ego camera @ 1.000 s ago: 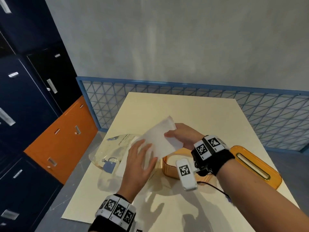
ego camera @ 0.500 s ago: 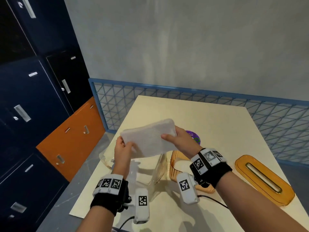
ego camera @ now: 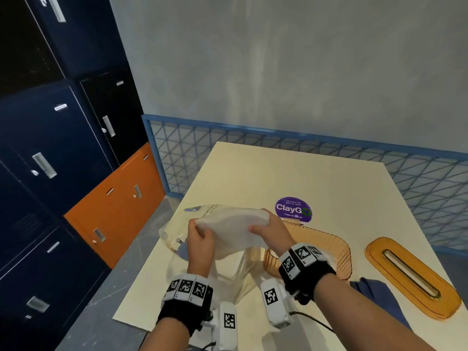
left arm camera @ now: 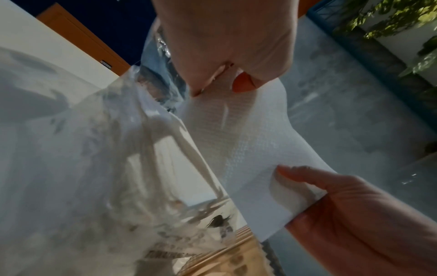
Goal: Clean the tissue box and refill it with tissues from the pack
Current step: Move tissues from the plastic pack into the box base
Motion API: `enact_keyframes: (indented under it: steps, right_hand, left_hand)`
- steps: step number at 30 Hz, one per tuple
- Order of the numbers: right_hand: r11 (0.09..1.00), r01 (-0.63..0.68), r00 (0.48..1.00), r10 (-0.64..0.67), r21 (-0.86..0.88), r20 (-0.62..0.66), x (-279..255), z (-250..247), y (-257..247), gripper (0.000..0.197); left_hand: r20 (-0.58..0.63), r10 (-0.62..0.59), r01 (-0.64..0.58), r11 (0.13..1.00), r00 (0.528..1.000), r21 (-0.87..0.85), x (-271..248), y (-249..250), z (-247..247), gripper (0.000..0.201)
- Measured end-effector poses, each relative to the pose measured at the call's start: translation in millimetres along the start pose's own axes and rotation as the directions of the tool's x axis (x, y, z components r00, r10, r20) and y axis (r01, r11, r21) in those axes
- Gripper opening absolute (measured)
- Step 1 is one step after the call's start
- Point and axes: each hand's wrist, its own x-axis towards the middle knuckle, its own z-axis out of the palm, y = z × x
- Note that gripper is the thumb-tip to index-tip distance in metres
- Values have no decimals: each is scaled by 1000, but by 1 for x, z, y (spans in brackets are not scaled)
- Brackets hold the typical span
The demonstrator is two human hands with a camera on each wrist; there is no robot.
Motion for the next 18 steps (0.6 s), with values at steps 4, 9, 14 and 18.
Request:
enact_keyframes:
  steps: [4, 9, 14, 18]
  right_hand:
    - [999, -26, 999, 24, 41, 45, 3, -3, 4, 24]
    - [998, -58, 998, 58, -32, 25, 1, -1, 15, 28]
    - [999, 36, 999, -36, -1, 24, 5, 6, 3, 27]
    - [998, 3, 1000, -2, -69, 20, 6, 2, 11, 23]
  left_hand:
    - [-62, 2, -6, 998, 998, -64, -1, -1, -8, 21]
    - [17, -32, 32, 999, 999, 6, -2, -10, -8, 33]
    - [-6, 15, -15, 999, 1000, -50, -4, -1, -7, 32]
    - [19, 10, -10, 1000, 1000, -13, -5, -2, -13, 33]
